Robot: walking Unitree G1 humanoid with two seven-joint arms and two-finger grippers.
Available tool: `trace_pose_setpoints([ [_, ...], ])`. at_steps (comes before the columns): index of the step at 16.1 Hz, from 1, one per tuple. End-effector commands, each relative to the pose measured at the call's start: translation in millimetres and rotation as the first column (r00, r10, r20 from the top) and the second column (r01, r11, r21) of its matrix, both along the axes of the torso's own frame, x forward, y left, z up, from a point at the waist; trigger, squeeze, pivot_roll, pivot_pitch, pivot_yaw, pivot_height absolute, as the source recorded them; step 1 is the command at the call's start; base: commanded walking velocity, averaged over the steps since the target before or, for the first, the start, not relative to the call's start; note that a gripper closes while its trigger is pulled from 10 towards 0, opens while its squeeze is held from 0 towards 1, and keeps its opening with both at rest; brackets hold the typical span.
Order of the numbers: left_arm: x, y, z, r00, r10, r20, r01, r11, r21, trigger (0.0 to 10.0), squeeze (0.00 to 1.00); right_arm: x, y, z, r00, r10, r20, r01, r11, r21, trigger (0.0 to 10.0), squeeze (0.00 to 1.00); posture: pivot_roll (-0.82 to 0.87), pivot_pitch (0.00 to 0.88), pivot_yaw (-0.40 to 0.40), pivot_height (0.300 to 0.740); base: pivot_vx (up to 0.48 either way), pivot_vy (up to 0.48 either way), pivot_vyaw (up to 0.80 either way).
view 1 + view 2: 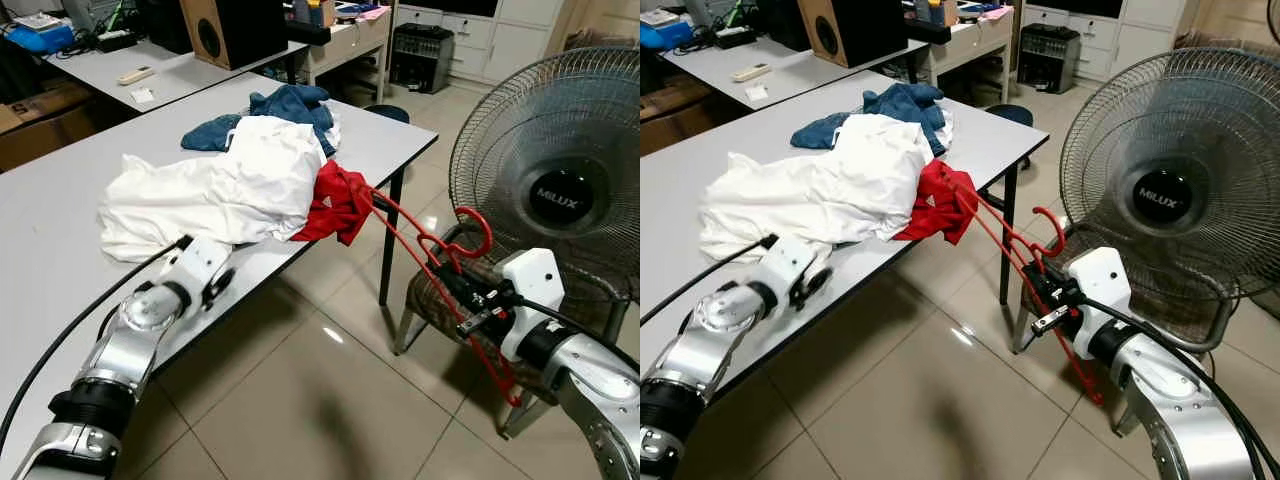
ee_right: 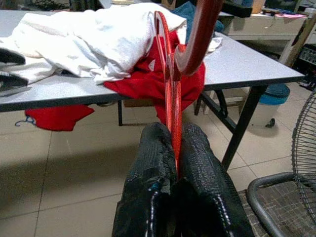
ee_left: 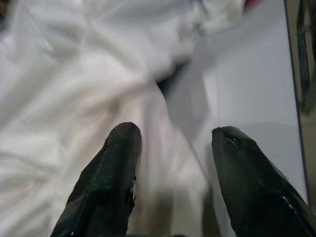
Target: Hang hanger
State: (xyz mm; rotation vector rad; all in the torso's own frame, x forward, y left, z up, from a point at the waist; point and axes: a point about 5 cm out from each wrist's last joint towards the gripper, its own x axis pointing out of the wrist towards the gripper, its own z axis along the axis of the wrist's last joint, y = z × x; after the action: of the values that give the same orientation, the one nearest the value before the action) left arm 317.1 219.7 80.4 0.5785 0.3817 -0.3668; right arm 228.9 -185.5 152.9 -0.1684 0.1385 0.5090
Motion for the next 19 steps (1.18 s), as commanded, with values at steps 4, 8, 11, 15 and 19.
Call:
trace_pose_setpoints([
  [4,-0.4,5.8,-10,0.997,0.049,-0.058,-0.046,0.998,0.048,0.0,0.00,3.6,4.6,3,0.999,0.052,-0.005,-0.052,0.999,-0.010,10.0,0.00,-0.11,0.000,0.038,0.740,0.000,0.000,0.00],
  [8,1.2,8.4,-12,0.994,0.078,-0.080,-0.076,0.997,0.022,0.0,0.00,2.2,4.6,1,0.997,0.072,-0.017,-0.072,0.997,-0.017,10.0,0.00,-0.11,0.000,0.038,0.740,0.000,0.000,0.00],
  [11,2.8,0.5,-8,0.996,0.053,-0.072,-0.057,0.997,-0.060,0.0,0.00,2.0,5.0,1,0.997,0.079,-0.016,-0.079,0.997,-0.018,10.0,0.00,-0.11,0.000,0.039,0.740,0.000,0.000,0.00],
  [15,6.8,-9.8,-3,0.997,0.045,-0.058,-0.054,0.985,-0.162,0.0,0.00,1.2,4.5,2,0.996,0.086,-0.002,-0.086,0.996,-0.022,10.0,0.00,-0.11,0.000,0.049,0.740,0.000,0.000,0.00],
  [19,8.5,-12.8,0,0.998,0.050,-0.048,-0.058,0.976,-0.209,0.0,0.00,-1.4,1.2,2,0.997,0.077,-0.004,-0.077,0.997,-0.020,10.0,0.00,-0.11,0.000,0.057,0.740,0.000,0.000,0.00],
])
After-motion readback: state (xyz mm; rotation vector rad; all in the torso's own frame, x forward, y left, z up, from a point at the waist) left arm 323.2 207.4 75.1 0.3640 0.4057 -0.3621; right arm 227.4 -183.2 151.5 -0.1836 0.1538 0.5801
